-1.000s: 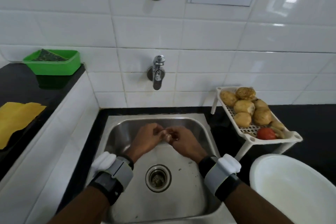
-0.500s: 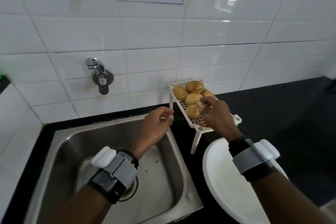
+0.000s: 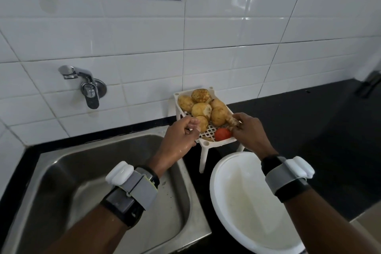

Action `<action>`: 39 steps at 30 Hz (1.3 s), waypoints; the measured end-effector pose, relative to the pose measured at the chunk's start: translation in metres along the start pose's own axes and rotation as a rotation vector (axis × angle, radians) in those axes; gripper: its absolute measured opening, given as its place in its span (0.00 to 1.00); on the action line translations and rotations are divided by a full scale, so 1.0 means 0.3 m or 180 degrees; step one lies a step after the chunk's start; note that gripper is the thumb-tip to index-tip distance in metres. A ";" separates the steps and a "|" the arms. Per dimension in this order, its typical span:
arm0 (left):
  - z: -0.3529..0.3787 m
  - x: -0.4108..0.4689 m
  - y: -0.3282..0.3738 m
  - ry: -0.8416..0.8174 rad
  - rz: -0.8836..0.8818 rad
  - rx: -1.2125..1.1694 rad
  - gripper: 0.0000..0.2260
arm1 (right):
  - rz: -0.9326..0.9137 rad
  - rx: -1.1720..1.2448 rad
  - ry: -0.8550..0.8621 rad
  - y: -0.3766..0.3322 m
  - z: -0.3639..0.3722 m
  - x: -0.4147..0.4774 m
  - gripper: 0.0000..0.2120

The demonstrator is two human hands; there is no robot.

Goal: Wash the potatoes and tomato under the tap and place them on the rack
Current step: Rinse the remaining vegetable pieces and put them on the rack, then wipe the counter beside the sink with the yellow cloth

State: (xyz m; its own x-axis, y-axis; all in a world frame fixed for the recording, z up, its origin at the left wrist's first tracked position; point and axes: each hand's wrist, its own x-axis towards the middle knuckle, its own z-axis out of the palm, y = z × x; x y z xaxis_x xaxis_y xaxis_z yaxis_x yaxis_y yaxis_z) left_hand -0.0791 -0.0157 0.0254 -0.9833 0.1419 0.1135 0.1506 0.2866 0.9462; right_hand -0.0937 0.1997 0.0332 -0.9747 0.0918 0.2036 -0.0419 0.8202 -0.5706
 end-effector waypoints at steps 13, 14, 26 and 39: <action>-0.104 -0.085 -0.015 0.0448 -0.0152 0.0007 0.09 | -0.0498 -0.0570 0.0218 -0.176 0.106 0.009 0.18; -0.124 -0.100 -0.020 0.0519 -0.0179 0.0032 0.09 | -0.0434 -0.0810 0.0167 -0.187 0.116 0.015 0.17; -0.351 -0.219 -0.053 0.0929 -0.0199 0.0579 0.09 | -0.1583 -0.0196 -0.0233 -0.455 0.357 -0.115 0.13; -0.981 -0.649 0.003 0.2958 -0.0356 0.3093 0.14 | -0.3089 0.0976 -0.1316 -1.202 0.585 -0.392 0.17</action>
State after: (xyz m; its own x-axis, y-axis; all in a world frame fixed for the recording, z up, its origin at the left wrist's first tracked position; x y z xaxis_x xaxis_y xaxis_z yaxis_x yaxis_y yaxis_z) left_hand 0.0826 -0.3219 0.0933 -0.6411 -0.5044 0.5784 -0.3043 0.8590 0.4118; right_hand -0.0025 -0.2060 0.0755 -0.4936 -0.7599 0.4231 -0.8275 0.2607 -0.4972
